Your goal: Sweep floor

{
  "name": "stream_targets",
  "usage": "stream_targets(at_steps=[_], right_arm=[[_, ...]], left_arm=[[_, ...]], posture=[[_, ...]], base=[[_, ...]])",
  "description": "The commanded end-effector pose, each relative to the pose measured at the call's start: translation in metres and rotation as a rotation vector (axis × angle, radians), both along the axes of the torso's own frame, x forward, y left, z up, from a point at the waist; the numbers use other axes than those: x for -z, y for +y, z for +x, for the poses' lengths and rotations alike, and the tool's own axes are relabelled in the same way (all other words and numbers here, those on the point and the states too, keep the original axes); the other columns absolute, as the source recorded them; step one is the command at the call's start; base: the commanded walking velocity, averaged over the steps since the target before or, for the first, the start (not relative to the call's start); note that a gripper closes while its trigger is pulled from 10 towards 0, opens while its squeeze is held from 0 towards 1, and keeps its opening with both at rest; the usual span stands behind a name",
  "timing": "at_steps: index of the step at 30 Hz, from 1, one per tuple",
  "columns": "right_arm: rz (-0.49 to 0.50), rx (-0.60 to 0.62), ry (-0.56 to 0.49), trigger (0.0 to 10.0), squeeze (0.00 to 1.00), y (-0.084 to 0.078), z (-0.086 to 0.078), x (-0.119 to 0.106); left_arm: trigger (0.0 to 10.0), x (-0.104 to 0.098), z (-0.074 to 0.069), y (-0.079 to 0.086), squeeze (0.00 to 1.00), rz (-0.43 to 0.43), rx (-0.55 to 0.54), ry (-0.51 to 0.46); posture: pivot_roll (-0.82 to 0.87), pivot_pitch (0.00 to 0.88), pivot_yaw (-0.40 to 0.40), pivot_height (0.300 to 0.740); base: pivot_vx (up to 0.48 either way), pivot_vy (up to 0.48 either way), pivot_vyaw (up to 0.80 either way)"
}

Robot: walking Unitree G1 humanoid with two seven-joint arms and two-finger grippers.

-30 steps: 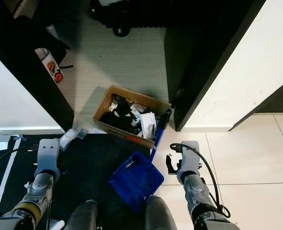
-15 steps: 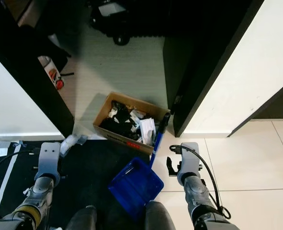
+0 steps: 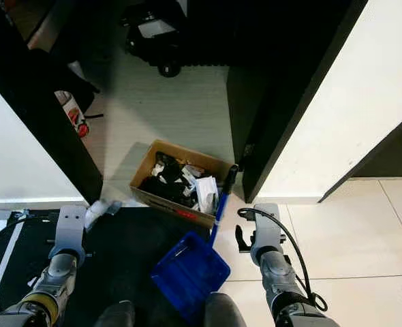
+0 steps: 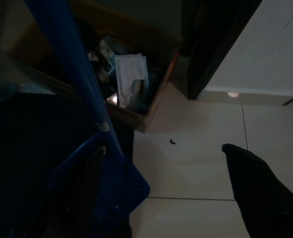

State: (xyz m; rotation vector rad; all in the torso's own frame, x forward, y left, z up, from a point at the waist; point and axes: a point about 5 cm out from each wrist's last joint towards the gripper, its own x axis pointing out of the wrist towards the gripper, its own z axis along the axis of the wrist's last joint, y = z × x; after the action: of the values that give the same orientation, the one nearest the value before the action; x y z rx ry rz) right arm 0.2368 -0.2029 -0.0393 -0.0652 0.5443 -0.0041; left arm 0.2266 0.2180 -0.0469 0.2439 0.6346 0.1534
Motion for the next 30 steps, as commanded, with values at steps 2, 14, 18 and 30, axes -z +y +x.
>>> stream_targets(at_steps=[2, 14, 18, 30], right_arm=[[0.003, 0.006, 0.026, 10.0, 0.00, 0.0016, -0.0035, 0.0038], [0.016, 0.004, 0.020, 10.0, 0.00, 0.0025, -0.0017, 0.0027], [0.037, 0.004, 0.017, 10.0, 0.00, 0.0035, -0.0014, 0.0025], [0.055, 0.004, 0.016, 10.0, 0.00, 0.0041, -0.0030, 0.0034]], left_arm=[[10.0, 0.0010, 0.0007, -0.0060, 0.00, -0.008, 0.012, 0.003], [10.0, -0.0002, 0.0023, -0.0051, 0.00, 0.018, 0.008, -0.001], [10.0, -0.0006, 0.0025, -0.0039, 0.00, 0.025, 0.007, -0.002], [10.0, -0.0001, 0.0006, -0.0024, 0.00, 0.038, 0.006, -0.003]], posture=[[-0.05, 0.000, 0.003, 0.740], [-0.05, 0.000, 0.003, 0.740], [-0.05, 0.000, 0.004, 0.740], [-0.04, 0.001, 0.003, 0.740]], base=[[0.000, 0.000, 0.00], [0.000, 0.000, 0.00], [0.000, 0.000, 0.00], [0.000, 0.000, 0.00]])
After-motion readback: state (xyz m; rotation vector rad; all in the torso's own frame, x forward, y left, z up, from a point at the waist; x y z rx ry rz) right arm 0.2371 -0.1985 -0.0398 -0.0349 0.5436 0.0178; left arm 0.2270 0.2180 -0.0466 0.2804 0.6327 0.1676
